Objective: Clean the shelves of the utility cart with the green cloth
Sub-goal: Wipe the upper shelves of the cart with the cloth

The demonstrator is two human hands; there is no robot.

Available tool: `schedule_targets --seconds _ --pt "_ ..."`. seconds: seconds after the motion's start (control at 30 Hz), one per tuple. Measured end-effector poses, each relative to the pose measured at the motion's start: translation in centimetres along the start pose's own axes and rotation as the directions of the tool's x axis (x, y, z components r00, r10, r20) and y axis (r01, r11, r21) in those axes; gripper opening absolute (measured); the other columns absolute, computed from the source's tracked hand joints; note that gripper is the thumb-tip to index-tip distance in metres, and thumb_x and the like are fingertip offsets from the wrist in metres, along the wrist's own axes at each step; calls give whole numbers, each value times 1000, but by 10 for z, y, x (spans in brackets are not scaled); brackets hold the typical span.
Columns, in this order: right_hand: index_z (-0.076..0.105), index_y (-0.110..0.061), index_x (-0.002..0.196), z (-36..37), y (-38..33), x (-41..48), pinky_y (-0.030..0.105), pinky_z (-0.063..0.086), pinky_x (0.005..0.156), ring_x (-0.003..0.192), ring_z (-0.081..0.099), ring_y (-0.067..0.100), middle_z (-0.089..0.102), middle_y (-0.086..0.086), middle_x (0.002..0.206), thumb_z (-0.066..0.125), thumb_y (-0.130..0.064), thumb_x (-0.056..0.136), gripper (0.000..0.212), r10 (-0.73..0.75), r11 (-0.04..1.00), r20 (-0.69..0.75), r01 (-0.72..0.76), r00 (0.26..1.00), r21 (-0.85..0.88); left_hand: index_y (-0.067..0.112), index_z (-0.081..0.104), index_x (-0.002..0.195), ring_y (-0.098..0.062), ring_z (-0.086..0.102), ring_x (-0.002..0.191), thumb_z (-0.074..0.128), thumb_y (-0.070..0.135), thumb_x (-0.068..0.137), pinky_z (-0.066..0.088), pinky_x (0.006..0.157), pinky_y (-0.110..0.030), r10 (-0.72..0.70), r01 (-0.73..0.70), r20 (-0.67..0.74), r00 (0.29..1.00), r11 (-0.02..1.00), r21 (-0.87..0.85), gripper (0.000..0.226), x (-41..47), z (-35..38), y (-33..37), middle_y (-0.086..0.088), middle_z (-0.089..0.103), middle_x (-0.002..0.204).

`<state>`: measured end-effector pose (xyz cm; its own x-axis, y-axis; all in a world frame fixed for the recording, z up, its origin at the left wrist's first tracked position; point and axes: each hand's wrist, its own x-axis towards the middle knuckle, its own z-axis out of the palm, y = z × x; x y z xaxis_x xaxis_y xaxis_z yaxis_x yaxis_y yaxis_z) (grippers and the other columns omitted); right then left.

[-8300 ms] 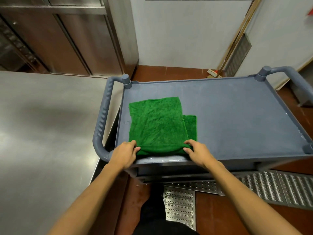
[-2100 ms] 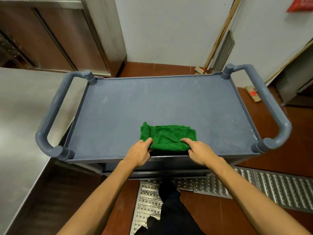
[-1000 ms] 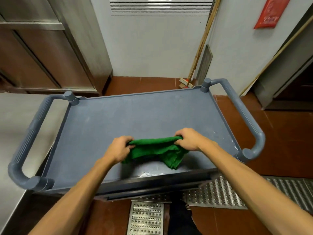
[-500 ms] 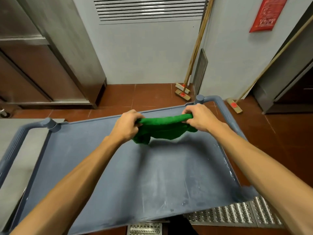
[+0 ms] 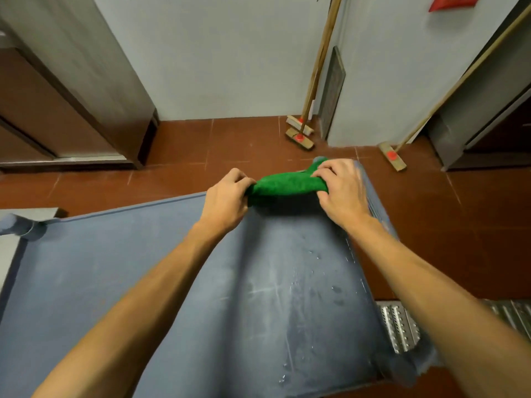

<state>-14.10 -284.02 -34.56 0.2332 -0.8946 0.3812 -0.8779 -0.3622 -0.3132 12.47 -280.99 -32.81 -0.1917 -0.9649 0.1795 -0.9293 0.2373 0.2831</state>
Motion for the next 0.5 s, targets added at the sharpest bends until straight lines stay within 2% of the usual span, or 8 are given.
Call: schedule_targets --seconds 0.1,0.17,0.23,0.3,0.5 --pt "73 -12 100 37 13 -47 42 45 99 120 58 28 69 4 120 70 6 54 49 -32 999 186 28 982 22 11 64 115 -37 57 98 58 6 86 49 66 -43 -40 31 234 971 999 43 29 -22 50 3 -12 53 115" --pt "69 -10 118 57 15 -80 47 45 104 128 55 28 61 8 135 65 17 59 65 -16 998 347 -5 938 59 7 60 110 -37 54 101 57 4 83 50 69 -46 -45 27 354 934 998 55 27 -44 76 10 -13 51 114" --pt "53 -12 140 68 15 -106 43 36 111 138 43 27 45 7 151 57 22 66 81 25 996 465 -63 885 67 4 58 108 -37 52 104 56 1 80 50 74 -47 -43 33 393 919 999 32 28 -63 91 18 -14 53 114" --pt "50 -13 143 73 16 -119 41 33 112 140 41 26 41 6 153 55 24 69 83 56 991 460 -106 886 82 3 60 107 -37 53 104 56 -2 77 50 76 -46 -64 68 371 926 998 0 31 -72 97 21 -15 56 113" --pt "54 -16 140 66 14 -125 36 30 112 140 41 20 46 -1 150 47 19 81 68 92 977 456 -169 885 132 6 62 113 -35 52 107 54 -3 78 48 76 -43 -83 100 359 930 995 -28 37 -82 95 24 -13 57 115"
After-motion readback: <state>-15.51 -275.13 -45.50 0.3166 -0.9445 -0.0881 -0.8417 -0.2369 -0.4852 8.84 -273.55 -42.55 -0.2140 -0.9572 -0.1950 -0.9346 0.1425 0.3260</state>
